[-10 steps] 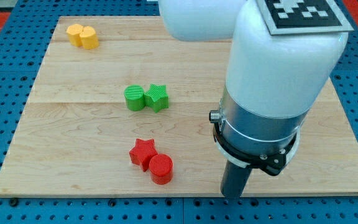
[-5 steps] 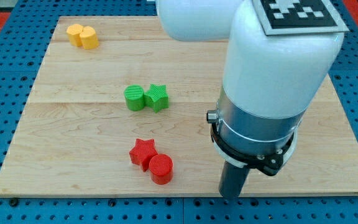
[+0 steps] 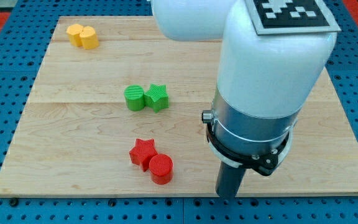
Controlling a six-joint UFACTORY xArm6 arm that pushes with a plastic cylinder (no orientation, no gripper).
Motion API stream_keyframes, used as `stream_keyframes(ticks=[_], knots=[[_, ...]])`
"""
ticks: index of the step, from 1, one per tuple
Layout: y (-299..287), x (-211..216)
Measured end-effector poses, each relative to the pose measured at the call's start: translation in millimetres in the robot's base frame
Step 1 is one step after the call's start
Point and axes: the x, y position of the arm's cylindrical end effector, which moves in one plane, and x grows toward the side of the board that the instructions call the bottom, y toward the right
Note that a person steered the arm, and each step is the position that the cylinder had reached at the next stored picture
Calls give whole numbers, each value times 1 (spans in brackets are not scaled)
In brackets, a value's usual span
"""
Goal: Separate the blue cube and blue triangle
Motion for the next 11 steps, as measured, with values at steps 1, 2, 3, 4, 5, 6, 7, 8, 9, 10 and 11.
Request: stream_keyframes(ticks=[1, 2, 3, 4, 5, 6, 7, 8, 9, 10, 11], knots=[[0, 0], [0, 0], [-3, 0], [-7, 0], [-8, 0], [-7, -10], [2, -50], [2, -91], [43, -116], [63, -148], [53, -171]])
